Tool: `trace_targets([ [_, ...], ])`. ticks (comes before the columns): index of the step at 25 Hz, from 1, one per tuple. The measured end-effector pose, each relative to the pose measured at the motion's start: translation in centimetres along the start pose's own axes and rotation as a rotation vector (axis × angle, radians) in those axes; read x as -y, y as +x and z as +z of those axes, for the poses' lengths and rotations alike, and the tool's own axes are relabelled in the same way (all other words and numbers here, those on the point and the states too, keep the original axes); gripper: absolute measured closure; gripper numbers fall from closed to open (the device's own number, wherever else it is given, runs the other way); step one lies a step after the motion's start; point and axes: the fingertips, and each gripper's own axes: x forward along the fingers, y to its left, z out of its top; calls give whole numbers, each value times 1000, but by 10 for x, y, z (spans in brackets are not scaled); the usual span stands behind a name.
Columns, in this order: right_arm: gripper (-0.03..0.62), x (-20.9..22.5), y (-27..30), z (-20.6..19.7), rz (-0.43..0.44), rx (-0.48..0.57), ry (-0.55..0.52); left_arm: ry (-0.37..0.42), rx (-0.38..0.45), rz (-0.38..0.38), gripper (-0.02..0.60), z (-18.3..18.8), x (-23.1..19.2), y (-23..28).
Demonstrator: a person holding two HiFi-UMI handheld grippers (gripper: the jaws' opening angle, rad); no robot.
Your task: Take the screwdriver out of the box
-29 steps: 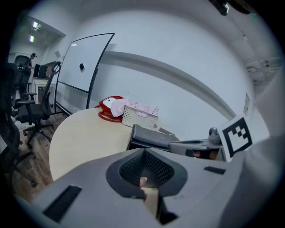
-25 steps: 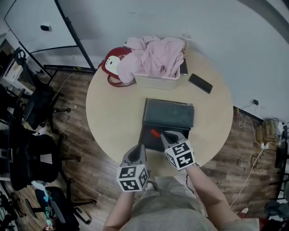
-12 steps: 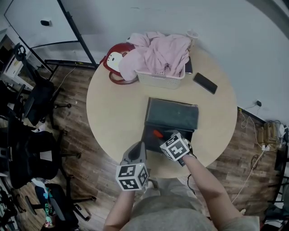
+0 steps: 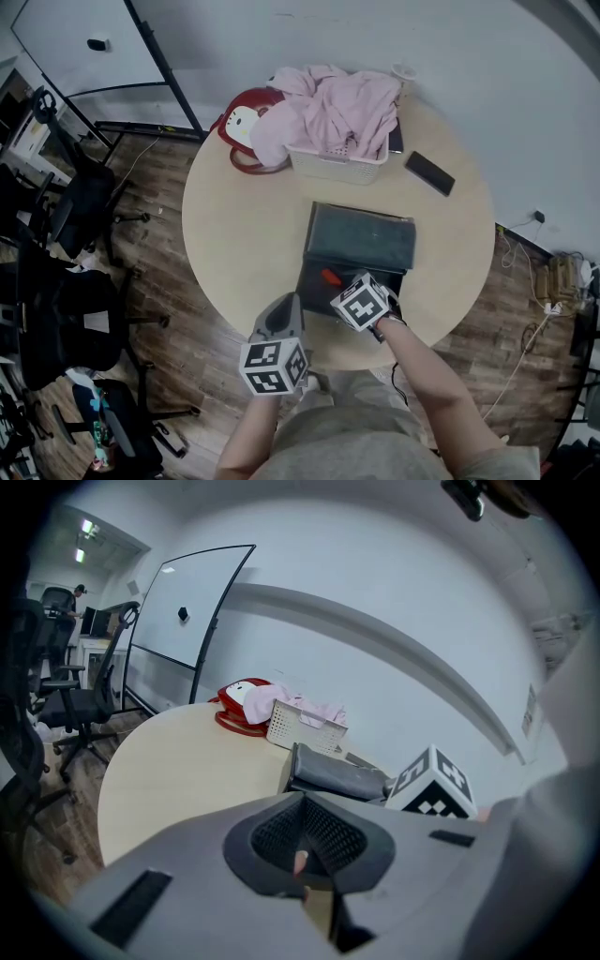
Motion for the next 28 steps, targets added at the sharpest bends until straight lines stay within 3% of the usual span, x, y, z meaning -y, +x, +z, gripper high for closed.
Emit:
trace_targets([
  [11, 512, -7, -30, 3, -61, 110, 58, 9, 13, -15, 583, -2, 3, -22],
  [28, 513, -20, -144, 16, -277, 454, 199, 81, 52, -80, 583, -4, 36, -74],
])
